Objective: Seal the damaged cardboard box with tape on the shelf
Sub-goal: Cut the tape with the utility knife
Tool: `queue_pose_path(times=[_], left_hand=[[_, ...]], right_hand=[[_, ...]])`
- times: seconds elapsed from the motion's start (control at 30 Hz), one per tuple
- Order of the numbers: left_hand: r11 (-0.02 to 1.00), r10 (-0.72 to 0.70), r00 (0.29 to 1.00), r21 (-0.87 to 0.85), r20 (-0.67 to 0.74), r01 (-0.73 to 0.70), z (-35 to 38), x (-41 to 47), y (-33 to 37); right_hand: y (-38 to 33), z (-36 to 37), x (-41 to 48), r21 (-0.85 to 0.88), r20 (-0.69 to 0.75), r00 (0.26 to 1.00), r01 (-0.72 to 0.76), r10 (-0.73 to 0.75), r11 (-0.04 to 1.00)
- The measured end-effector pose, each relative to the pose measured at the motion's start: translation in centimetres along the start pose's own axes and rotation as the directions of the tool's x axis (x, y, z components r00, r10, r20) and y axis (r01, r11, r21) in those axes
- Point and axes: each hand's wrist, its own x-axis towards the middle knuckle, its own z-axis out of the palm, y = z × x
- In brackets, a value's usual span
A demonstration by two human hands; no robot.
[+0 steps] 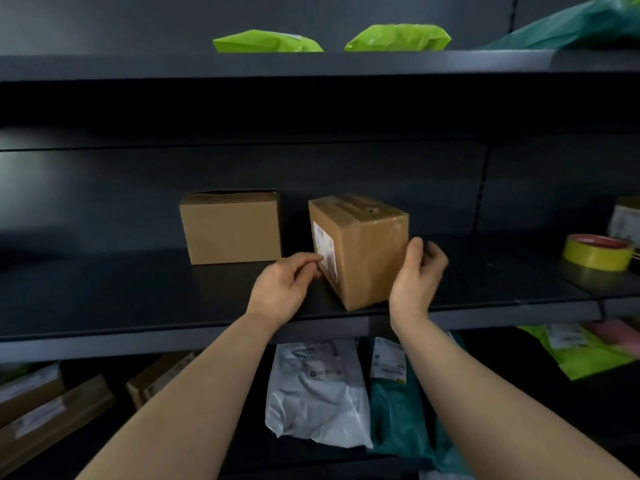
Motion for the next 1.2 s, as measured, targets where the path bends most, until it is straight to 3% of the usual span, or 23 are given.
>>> queue_pose_path(times=[0.07, 0.13, 0.2, 0.27, 0.4, 0.57, 0.7, 0.77, 0.87, 1.0, 1.13, 1.2], left_hand=[[0.996, -0.022, 0.998, 0.089, 0.050, 0.017, 0.0, 0.3, -0.3], [0.970, -0.008, 0.983, 0.241, 0.186, -0.038, -0.1, 0.3, -0.1], [0.906, 0.048, 0.943, 0.383, 0.329, -0.180, 0.1, 0.0, 0.6], [0.882, 0.087, 0.931, 0.406, 0.356, -0.238, 0.2, -0.1, 0.8], [0.947, -0.008, 0.978, 0.315, 0.208, -0.060, 0.2, 0.4, 0.3], [0.971, -0.235, 0.971, 0.060, 0.036, 0.232, -0.1, 1.3, -0.3], [0.940, -0.273, 0.961, -0.225, -0.038, 0.258, -0.6, 1.3, -0.7], [0.925, -0.277, 0.959, -0.289, -0.069, 0.246, -0.9, 1.2, -0.6], [0.952, -0.221, 0.973, -0.233, -0.071, 0.199, -1.0, 1.0, -0.4], [0.957, -0.131, 0.991, -0.260, -0.005, 0.126, -0.7, 0.5, 0.0], [0.944, -0.196, 0.974, -0.249, 0.112, 0.218, -0.8, 0.3, 0.2], [0.952, -0.220, 0.962, -0.180, 0.164, 0.248, -0.7, 0.3, 0.8]], right_hand=[[-0.3, -0.6, -1.0, -0.214, 0.121, 0.990, 0.104, -0.079, 0.971], [-0.2, -0.6, -2.0, -0.429, 0.223, 0.968, 0.201, -0.112, 0.881], [-0.2, -0.4, -2.5, -0.522, 0.274, 0.955, 0.248, -0.115, 0.816], [0.0, -0.1, -2.1, -0.560, 0.271, 0.958, 0.234, -0.091, 0.795], [-0.6, -0.8, 0.2, -0.408, 0.318, 0.946, 0.078, 0.061, 0.910], [-1.3, -2.3, 2.1, -0.287, 0.601, 0.785, 0.036, 0.151, 0.957], [-2.1, -2.6, 2.9, -0.255, 0.687, 0.716, 0.083, 0.120, 0.964], [-2.6, -2.5, 3.2, -0.290, 0.685, 0.723, 0.159, 0.089, 0.944], [-2.5, -2.8, 3.5, -0.326, 0.597, 0.803, 0.242, 0.000, 0.914], [-1.2, -3.9, 3.3, -0.250, 0.503, 0.864, 0.148, -0.002, 0.957], [-1.7, -5.0, 4.4, -0.248, 0.679, 0.719, 0.037, 0.146, 0.968], [-1.9, -5.5, 5.1, -0.253, 0.704, 0.683, -0.017, 0.196, 0.967]])
